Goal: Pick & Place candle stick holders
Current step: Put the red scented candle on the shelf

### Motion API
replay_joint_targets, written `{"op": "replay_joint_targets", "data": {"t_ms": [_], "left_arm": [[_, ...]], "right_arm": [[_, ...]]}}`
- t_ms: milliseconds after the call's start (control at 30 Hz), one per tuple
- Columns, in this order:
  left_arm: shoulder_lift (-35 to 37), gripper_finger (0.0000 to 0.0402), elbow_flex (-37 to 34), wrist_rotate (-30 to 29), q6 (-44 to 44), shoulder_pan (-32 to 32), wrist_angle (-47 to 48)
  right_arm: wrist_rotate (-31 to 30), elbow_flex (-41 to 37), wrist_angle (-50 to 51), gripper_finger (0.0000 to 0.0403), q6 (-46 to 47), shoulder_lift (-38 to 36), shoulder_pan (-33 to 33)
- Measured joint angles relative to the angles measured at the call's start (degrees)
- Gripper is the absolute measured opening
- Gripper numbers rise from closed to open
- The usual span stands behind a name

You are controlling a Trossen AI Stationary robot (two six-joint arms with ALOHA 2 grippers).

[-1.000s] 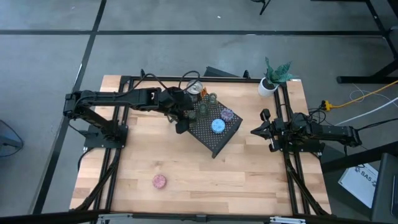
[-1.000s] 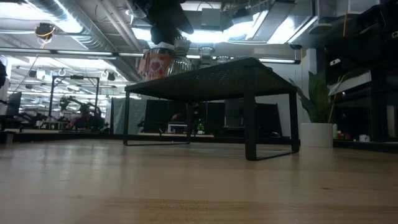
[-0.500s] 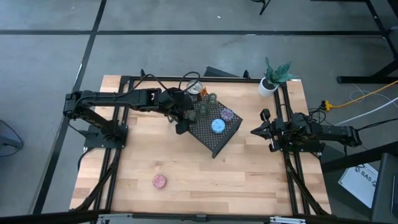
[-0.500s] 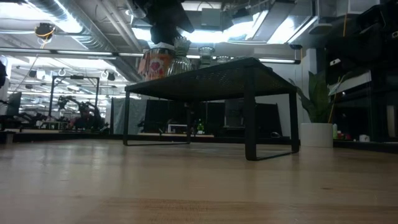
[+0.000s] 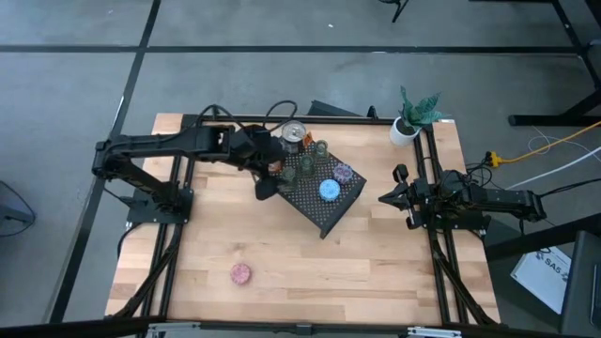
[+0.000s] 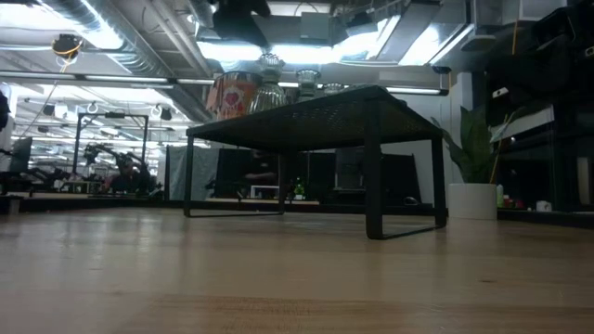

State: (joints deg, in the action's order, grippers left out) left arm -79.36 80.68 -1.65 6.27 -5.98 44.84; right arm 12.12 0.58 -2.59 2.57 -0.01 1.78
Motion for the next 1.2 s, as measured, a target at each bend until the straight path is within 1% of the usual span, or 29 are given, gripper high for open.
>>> {"op": "replay_joint_targets", "data": {"t_ms": [267, 633, 700, 800, 900, 1033, 1200], "left_arm": [[0.9, 0.0336, 0.5, -0.3, -0.4, 3.3, 6.8], [0.9, 0.0336, 0.2, 1.7, -0.6, 13.4, 14.6], [1.1, 0.0336, -1.4, 1.6, -0.2, 15.2, 14.6], [2.4, 0.0336, -5.7, 1.8, 1.2, 18.1, 12.8], [4.0, 0.0336, -10.4, 3.0, 2.7, 20.2, 9.3], [6.7, 0.0336, -16.7, 3.2, 3.1, 23.2, 3.9], [10.1, 0.0336, -22.8, 2.6, 5.4, 27.1, 2.5]], "right_arm": [[0.0, 0.0, 0.0, 0.0016, 0.0, 0.0, 0.0], [0.0, 0.0, 0.0, 0.0016, 0.0, 0.0, 0.0], [0.0, 0.0, 0.0, 0.0016, 0.0, 0.0, 0.0], [0.0, 0.0, 0.0, 0.0016, 0.0, 0.0, 0.0], [0.0, 0.0, 0.0, 0.0016, 0.0, 0.0, 0.0], [0.0, 0.0, 0.0, 0.0016, 0.0, 0.0, 0.0], [0.0, 0.0, 0.0, 0.0016, 0.0, 0.0, 0.0]]}}
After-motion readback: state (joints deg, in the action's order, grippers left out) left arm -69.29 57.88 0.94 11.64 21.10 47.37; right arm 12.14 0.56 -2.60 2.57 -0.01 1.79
